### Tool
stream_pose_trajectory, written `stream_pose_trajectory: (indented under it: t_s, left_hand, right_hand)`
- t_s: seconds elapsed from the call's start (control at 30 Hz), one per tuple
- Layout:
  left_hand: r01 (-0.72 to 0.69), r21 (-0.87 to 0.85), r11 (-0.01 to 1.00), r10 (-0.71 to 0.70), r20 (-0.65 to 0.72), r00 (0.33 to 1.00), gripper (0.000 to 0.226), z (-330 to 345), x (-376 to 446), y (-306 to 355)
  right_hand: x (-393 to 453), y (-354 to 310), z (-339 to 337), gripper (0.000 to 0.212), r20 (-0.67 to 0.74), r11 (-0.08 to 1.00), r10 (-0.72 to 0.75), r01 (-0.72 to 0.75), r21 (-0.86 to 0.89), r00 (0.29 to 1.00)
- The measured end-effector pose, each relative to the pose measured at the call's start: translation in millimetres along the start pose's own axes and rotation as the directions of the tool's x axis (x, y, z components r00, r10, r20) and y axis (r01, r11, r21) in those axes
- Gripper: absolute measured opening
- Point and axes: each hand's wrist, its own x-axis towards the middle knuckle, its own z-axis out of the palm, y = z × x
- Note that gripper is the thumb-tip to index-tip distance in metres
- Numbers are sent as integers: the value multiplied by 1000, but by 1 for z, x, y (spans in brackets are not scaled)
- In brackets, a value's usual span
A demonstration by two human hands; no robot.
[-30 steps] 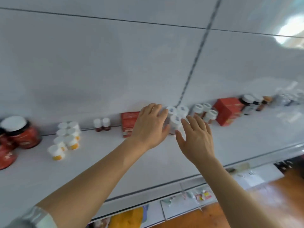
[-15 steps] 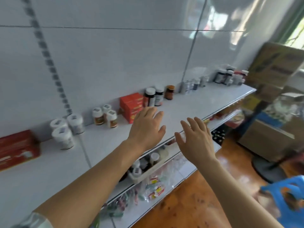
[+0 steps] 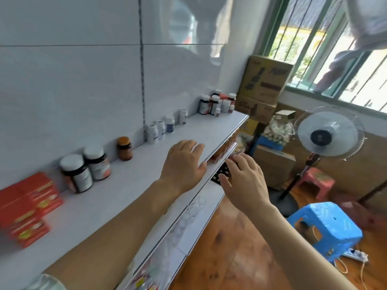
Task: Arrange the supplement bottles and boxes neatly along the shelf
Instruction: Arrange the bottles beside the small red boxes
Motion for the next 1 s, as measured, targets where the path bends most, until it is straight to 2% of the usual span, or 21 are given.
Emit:
stream_pose_trajectory:
  t_s: [0.1, 0.33, 0.57, 0.7, 0.87, 1.0]
  left_hand:
    - [-23, -19, 1000, 23, 11, 1000, 52, 24, 52, 4]
    - [-31, -15, 999, 32, 52, 998, 50, 89, 160, 16]
    - [97, -5, 995, -97, 70, 993, 50, 162, 268, 35]
    - [191, -1, 982, -190, 47, 981, 49, 193, 326, 42]
    - [278, -12, 960, -278, 34, 960, 48, 227, 383, 35]
    - [332, -18, 943, -332, -9, 943, 37, 260, 431, 13]
  right_hand:
    - [34, 30, 13, 46, -10, 999, 46, -46, 29, 999]
    - [111, 112, 66, 46, 4, 993, 53, -53, 107, 999]
    - [210, 210, 111, 40, -17, 984, -58, 60, 170, 998]
    - [273, 258, 130, 42, 21, 974, -142, 136, 180, 990]
    - [349, 289, 165, 45, 45, 956, -232, 219, 195, 972]
    - [414, 298, 206, 42, 41, 932, -300, 284, 227, 953]
